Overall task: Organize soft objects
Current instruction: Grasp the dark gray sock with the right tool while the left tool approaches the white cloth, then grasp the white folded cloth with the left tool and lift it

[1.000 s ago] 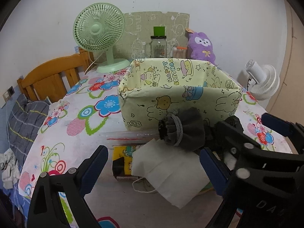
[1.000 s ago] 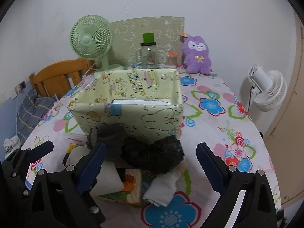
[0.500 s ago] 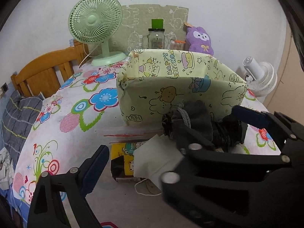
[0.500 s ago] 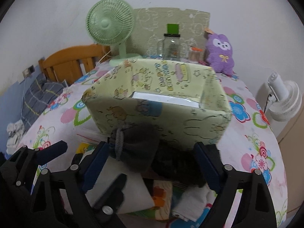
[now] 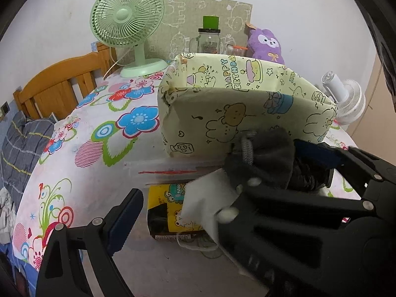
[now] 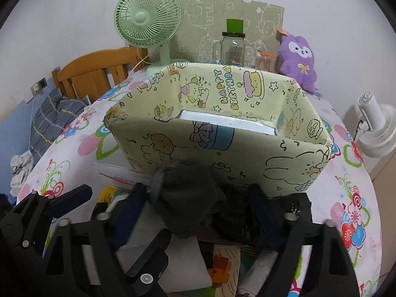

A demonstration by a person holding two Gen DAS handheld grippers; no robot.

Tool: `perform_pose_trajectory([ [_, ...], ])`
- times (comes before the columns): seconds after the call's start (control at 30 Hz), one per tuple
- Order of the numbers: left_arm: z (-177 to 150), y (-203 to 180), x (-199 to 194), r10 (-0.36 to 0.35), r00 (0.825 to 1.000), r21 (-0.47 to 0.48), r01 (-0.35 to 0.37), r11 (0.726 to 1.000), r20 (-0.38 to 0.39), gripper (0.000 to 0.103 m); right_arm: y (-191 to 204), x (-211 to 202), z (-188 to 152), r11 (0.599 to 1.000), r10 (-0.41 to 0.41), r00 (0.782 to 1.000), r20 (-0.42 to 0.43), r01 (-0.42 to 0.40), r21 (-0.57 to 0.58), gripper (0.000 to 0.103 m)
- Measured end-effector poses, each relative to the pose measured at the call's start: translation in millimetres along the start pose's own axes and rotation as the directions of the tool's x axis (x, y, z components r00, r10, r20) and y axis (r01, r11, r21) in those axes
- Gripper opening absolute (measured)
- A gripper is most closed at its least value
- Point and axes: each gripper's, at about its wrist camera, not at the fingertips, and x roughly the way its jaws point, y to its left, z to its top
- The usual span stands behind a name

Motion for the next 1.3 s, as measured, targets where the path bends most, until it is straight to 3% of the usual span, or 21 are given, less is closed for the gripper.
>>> perform_pose_trajectory([
  [0.03, -1, -1, 0, 0.004, 1.0, 0.004, -0.004, 1.0, 0.0, 0.093, -1, 1, 0, 1.0, 0.004, 1.0, -0.007, -0.004, 0.003, 0.063],
  [0.23, -1, -1, -4, -0.002, 1.0, -0.001, 0.002, 1.0, 0.011, 0.093, -3, -4, -3, 1.0, 0.011, 1.0, -0.002, -0.011, 0.019, 0.054],
  [0.67, -1, -23, -20, -0.006, 0.999, 0.008, 0.005, 1.0, 0.031, 0.095, -25, -42, -14, 0.997, -0.031, 0.997, 0.067, 0.027, 0.067, 0.052],
  [1.17, -4, -36, 6, -0.01, 0.999, 0.014, 0.011, 1.0, -0.036, 0.095, -43, -30, -28, 0.993, -0.06, 0.998, 0.014, 0.058, 0.098, 0.052],
  [1.3, -5, -34, 7, -0.004, 0.999, 0.01, 0.004, 1.0, -0.036, 0.083, -43, -28, -27, 0.993, -0.061, 0.998, 0.01, 0.06, 0.098, 0.052],
])
